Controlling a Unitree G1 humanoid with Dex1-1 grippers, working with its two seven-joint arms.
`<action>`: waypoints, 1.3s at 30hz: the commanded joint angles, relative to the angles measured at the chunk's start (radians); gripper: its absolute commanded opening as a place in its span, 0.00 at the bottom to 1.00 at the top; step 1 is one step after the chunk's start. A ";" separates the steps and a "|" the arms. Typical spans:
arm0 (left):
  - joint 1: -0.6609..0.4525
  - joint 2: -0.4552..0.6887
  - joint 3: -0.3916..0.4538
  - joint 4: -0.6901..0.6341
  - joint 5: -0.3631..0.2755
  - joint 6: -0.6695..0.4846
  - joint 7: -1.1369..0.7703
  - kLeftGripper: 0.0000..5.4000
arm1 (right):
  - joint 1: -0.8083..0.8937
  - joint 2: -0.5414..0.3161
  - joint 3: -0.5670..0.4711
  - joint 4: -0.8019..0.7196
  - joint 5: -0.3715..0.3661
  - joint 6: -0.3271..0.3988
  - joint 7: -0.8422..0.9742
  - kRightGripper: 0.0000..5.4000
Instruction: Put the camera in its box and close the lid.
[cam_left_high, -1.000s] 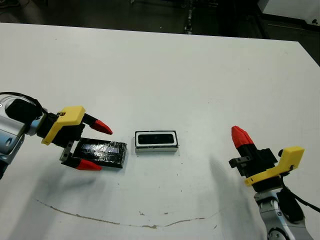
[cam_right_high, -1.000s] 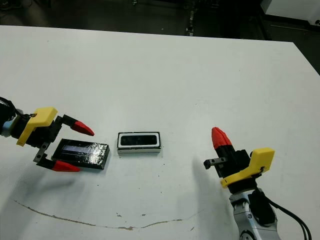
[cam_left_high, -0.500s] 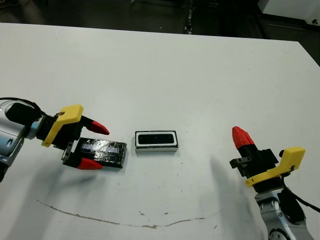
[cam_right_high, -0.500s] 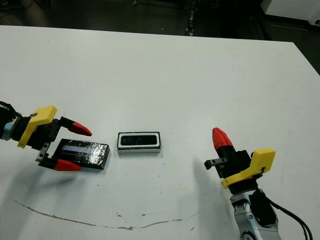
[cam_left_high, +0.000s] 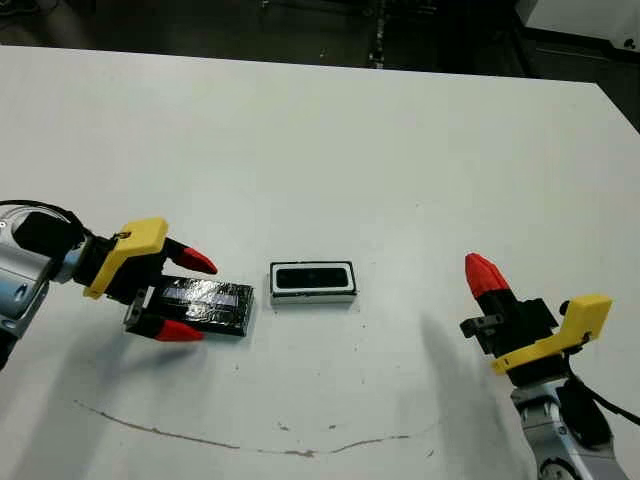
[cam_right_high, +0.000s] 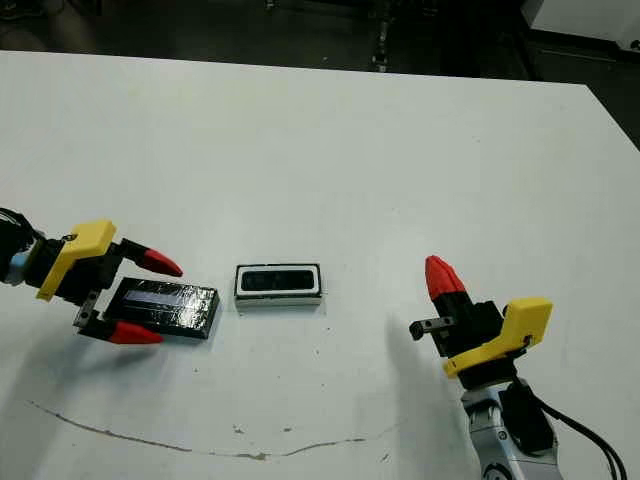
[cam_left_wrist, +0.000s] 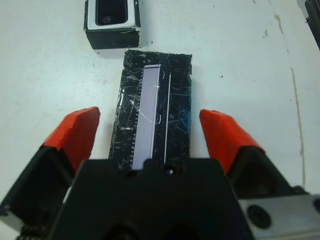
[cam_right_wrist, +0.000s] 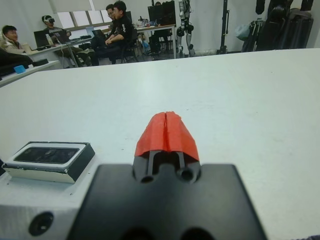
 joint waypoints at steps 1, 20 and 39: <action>0.024 0.016 -0.005 -0.015 0.011 0.041 0.007 0.76 | 0.012 -0.016 -0.006 -0.010 0.000 0.005 -0.005 0.00; -0.006 0.012 -0.023 -0.001 0.023 0.105 -0.016 0.58 | 0.010 -0.014 0.003 -0.016 -0.007 0.016 -0.021 0.00; -0.004 -0.008 0.108 -0.037 -0.131 0.233 0.031 0.58 | 0.011 -0.011 0.012 -0.003 -0.013 -0.001 -0.018 0.00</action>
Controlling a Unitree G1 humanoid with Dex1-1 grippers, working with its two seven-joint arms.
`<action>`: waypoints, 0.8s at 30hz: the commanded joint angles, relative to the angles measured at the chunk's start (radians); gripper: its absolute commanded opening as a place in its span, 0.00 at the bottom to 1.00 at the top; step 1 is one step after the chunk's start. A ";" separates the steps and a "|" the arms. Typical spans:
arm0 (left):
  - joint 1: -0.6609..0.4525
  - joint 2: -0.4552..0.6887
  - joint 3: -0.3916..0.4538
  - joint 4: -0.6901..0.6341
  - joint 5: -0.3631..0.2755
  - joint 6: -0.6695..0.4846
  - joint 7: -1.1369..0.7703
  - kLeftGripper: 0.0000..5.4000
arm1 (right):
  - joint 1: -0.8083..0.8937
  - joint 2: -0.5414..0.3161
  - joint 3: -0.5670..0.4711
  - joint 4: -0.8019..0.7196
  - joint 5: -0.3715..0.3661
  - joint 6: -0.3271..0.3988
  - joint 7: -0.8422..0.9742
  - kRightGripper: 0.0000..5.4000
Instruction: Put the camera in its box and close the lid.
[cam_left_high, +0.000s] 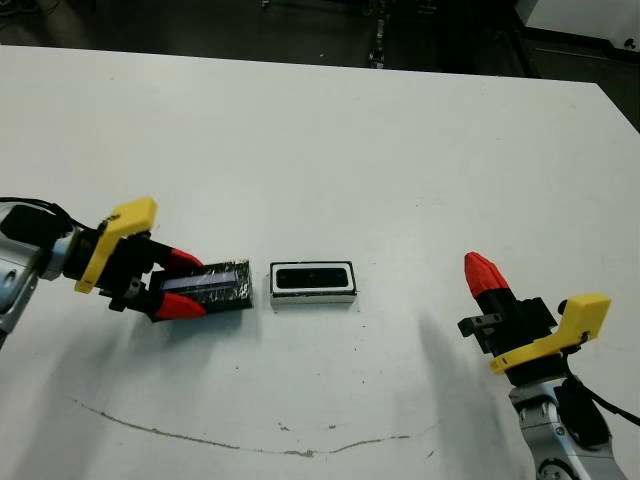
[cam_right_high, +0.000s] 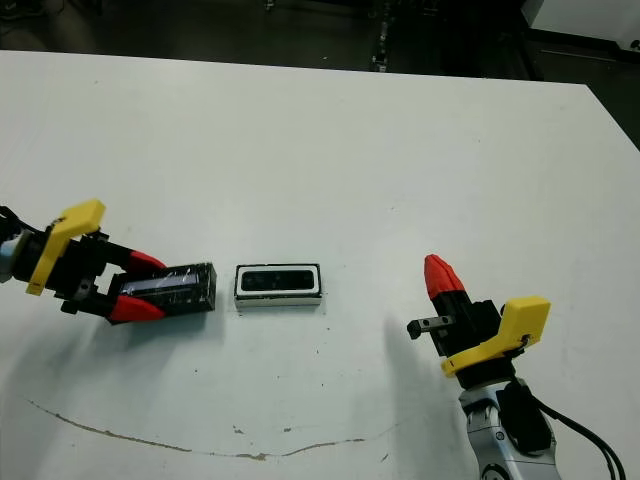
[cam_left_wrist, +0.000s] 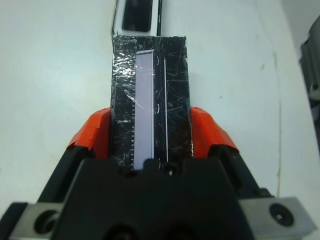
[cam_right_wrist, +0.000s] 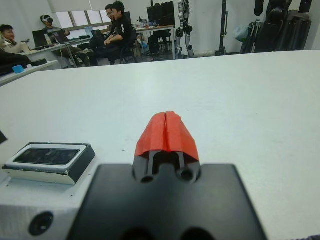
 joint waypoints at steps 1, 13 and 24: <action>0.003 -0.005 0.017 -0.014 -0.013 0.018 0.024 0.58 | 0.012 -0.013 -0.002 0.007 -0.004 -0.002 0.002 0.00; 0.005 -0.171 0.030 0.023 -0.055 -0.035 0.143 0.58 | 0.016 -0.007 0.007 0.012 -0.007 -0.010 0.012 0.00; 0.018 -0.390 -0.027 0.153 -0.008 -0.176 0.241 0.58 | 0.022 -0.004 0.011 0.012 -0.006 -0.012 0.011 0.00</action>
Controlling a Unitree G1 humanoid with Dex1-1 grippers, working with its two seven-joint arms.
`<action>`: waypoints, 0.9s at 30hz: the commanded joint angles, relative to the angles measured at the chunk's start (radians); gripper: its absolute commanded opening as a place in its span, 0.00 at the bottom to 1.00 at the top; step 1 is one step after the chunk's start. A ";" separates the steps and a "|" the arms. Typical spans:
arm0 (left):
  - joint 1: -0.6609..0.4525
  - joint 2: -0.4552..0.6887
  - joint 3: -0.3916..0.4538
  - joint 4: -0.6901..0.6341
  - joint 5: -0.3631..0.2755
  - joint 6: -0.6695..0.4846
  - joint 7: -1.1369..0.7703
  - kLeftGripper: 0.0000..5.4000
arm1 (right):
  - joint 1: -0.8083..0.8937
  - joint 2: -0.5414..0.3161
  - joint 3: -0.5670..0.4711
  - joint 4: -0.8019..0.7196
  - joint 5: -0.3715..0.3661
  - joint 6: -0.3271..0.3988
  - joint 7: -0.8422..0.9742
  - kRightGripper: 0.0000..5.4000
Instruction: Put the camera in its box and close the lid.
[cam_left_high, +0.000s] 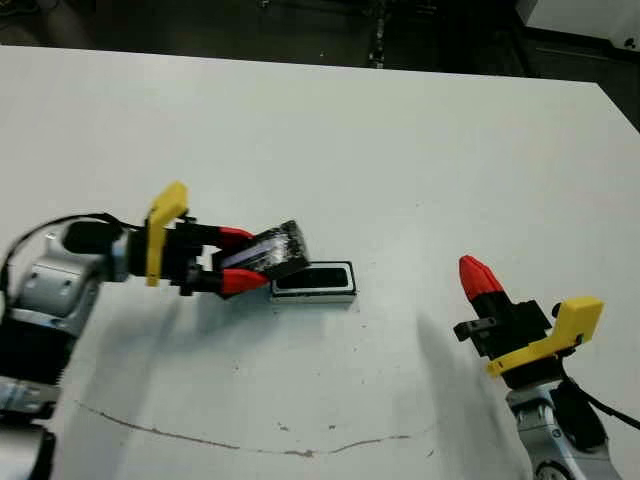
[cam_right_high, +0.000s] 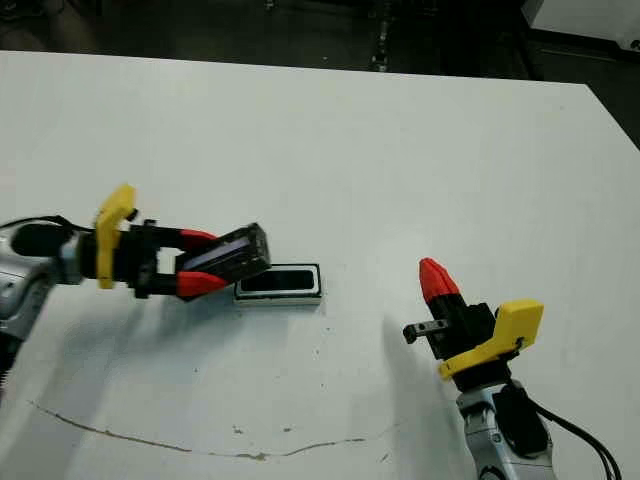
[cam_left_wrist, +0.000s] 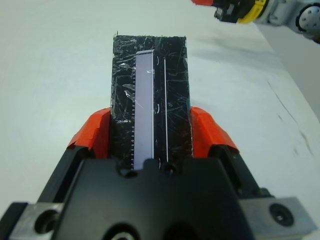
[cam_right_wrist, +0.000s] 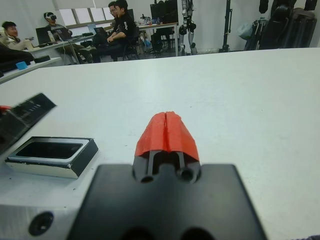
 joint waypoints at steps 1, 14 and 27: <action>0.018 -0.030 -0.027 0.024 0.025 -0.004 0.017 0.58 | 0.011 -0.007 -0.002 -0.006 0.004 0.008 -0.007 0.00; 0.048 -0.040 -0.058 0.047 0.036 -0.004 0.014 0.58 | 0.011 -0.007 -0.002 0.000 0.003 0.001 -0.006 0.00; 0.032 -0.048 -0.090 0.063 0.037 -0.032 -0.016 0.58 | 0.010 -0.007 -0.002 -0.002 0.010 0.008 -0.007 0.00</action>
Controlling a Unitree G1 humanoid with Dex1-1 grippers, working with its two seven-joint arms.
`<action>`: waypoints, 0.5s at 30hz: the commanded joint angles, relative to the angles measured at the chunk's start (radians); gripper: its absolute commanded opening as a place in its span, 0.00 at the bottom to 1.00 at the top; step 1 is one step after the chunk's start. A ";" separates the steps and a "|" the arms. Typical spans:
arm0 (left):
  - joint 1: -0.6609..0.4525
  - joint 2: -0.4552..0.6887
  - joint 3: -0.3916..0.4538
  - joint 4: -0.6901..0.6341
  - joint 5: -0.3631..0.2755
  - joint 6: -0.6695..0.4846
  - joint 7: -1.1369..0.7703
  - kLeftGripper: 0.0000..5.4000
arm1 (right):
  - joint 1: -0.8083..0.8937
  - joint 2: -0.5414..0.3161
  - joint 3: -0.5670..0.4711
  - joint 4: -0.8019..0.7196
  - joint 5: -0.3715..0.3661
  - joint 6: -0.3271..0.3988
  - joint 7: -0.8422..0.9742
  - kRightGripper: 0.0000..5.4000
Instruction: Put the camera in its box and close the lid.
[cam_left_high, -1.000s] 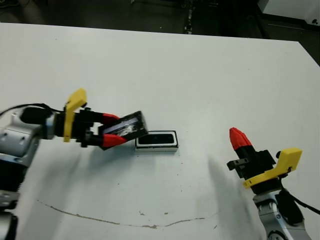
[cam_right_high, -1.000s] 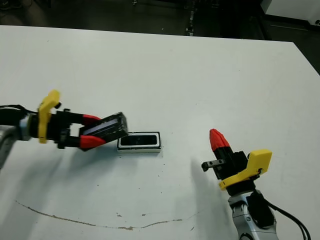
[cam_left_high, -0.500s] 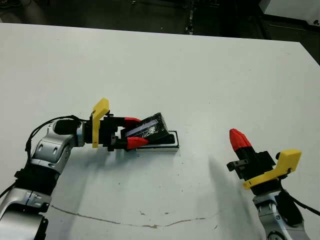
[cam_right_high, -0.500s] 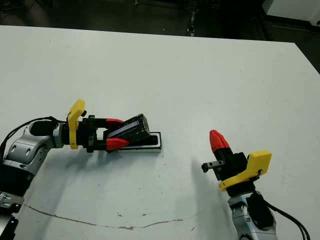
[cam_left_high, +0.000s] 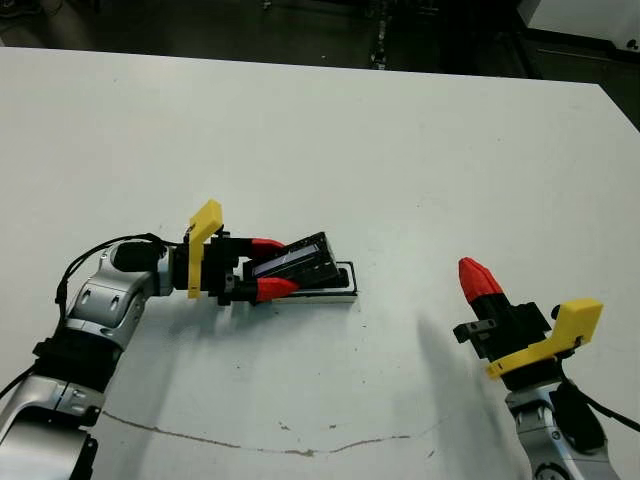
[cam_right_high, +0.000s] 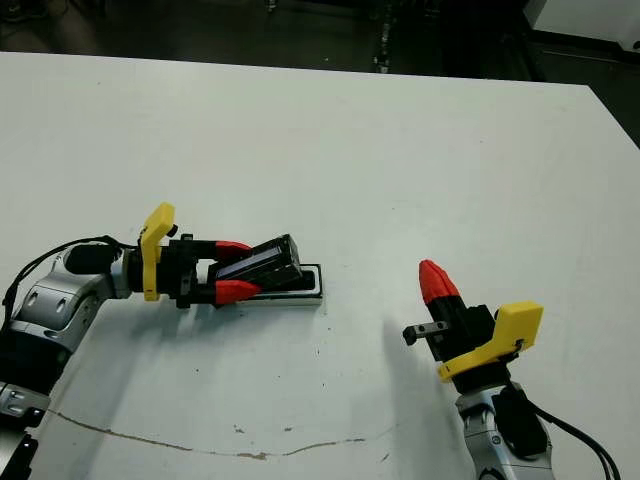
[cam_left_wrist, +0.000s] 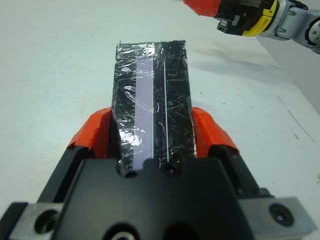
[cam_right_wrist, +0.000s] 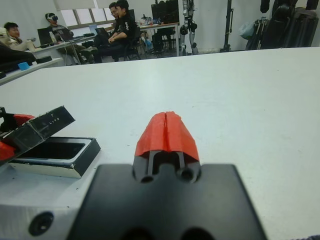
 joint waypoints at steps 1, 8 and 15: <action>0.026 -0.013 -0.052 0.023 0.036 0.014 -0.031 0.58 | 0.007 -0.007 -0.003 -0.002 0.004 0.009 -0.008 0.00; 0.011 0.020 -0.090 -0.062 0.041 0.044 -0.064 0.58 | 0.002 -0.003 0.002 0.000 0.005 0.009 -0.014 0.00; -0.003 0.018 -0.116 -0.105 0.038 0.073 -0.068 0.58 | -0.001 -0.002 0.008 0.001 0.000 0.005 -0.020 0.00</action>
